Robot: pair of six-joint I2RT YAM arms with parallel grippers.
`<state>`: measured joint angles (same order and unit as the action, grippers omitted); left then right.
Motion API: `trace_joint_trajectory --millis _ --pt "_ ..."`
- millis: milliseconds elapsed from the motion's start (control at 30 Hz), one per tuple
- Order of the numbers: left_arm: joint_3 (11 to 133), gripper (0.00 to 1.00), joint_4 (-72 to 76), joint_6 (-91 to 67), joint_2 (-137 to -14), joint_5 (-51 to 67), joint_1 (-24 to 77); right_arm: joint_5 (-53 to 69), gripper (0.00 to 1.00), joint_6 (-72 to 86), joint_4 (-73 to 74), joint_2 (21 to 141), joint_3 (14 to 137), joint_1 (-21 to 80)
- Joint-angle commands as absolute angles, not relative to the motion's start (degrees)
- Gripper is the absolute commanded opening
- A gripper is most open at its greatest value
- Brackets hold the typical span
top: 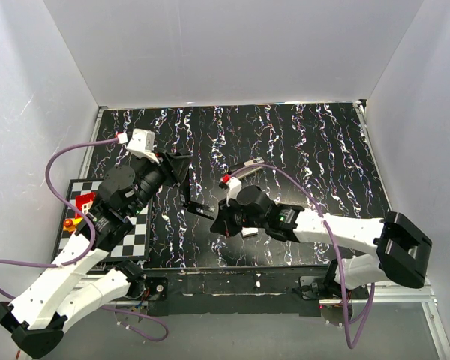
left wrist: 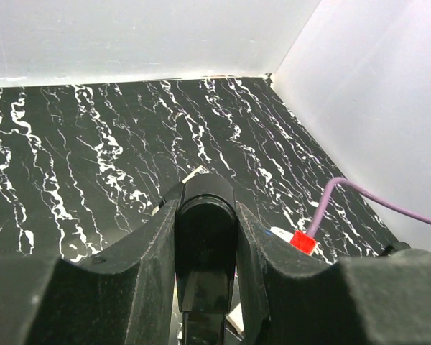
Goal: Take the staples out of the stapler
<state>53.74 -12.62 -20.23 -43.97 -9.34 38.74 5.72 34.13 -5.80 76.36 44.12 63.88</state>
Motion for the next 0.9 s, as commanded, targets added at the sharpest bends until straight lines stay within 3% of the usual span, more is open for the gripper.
trace_joint_trajectory --millis 0,533,867 --pt "58.53 0.00 -11.68 -23.29 -42.98 -6.59 38.85 0.27 0.01 34.63 -8.88 76.29 49.21 64.16" --pt "60.38 0.00 -18.81 -24.61 -41.84 -1.15 38.93 -21.44 0.01 19.17 -0.09 70.76 57.48 64.16" --pt "55.99 0.00 -12.57 -26.01 -42.27 9.14 38.85 -25.75 0.01 13.45 6.76 56.52 56.87 63.81"
